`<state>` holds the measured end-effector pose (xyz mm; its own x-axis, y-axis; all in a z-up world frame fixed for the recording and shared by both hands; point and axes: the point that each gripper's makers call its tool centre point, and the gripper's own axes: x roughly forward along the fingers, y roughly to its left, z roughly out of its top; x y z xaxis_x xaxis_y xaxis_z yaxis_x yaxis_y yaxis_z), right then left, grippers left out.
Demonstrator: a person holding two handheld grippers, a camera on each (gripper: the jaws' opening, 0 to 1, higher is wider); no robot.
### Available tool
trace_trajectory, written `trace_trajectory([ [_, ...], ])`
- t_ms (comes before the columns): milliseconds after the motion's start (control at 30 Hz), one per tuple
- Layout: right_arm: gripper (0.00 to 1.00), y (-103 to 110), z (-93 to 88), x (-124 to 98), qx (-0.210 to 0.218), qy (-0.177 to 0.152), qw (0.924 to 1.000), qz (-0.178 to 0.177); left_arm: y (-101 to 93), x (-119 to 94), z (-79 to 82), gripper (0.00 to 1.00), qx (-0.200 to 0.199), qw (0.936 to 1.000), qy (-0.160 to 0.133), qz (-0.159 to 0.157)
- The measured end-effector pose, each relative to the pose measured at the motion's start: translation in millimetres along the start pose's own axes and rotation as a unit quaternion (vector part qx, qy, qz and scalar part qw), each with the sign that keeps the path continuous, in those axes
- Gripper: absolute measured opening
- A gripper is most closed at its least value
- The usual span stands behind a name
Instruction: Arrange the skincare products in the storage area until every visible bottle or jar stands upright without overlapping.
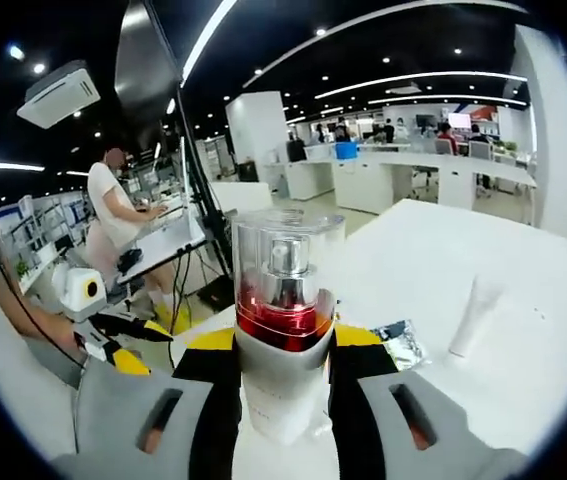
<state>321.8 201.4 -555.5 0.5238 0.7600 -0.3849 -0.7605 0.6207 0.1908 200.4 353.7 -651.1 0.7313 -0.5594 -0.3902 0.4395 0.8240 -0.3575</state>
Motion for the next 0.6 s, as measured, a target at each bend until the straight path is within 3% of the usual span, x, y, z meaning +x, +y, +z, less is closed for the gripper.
trace_trajectory([
  [233, 0.30, -30.6, -17.4, -18.5, 0.018, 0.003, 0.9992, -0.034, 2.3, 1.5, -1.2, 0.46, 0.002, 0.9999, 0.002, 0.012],
  [600, 0.30, -63.3, -35.4, -30.6, 0.010, 0.017, 0.9978, -0.064, 0.2, 4.3, -4.7, 0.46, 0.010, 0.9998, 0.012, 0.012],
])
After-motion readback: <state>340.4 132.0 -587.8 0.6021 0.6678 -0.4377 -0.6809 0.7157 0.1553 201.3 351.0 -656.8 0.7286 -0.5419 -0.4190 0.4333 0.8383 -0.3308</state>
